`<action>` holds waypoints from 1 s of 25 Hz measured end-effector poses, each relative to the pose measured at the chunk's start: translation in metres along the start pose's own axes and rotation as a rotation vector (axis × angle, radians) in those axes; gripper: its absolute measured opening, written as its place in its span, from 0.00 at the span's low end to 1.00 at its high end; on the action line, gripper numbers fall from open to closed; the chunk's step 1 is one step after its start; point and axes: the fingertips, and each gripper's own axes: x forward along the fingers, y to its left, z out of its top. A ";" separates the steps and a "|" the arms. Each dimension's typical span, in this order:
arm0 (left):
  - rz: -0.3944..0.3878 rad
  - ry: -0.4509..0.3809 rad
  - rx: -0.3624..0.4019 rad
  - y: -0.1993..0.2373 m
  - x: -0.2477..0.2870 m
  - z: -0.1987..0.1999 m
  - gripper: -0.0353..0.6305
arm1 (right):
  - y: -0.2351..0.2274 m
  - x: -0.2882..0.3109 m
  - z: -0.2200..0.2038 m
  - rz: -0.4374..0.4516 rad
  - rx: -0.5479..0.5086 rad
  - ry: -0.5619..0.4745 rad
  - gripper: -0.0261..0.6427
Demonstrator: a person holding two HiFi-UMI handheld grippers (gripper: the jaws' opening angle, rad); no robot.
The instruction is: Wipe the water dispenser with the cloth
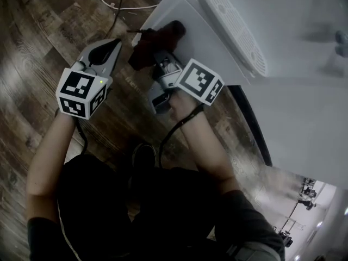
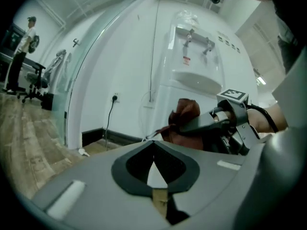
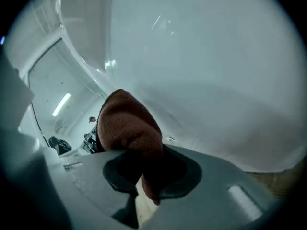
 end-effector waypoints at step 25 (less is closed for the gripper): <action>0.048 0.198 0.021 0.029 -0.015 -0.118 0.08 | -0.160 0.078 -0.106 -0.323 0.038 0.280 0.14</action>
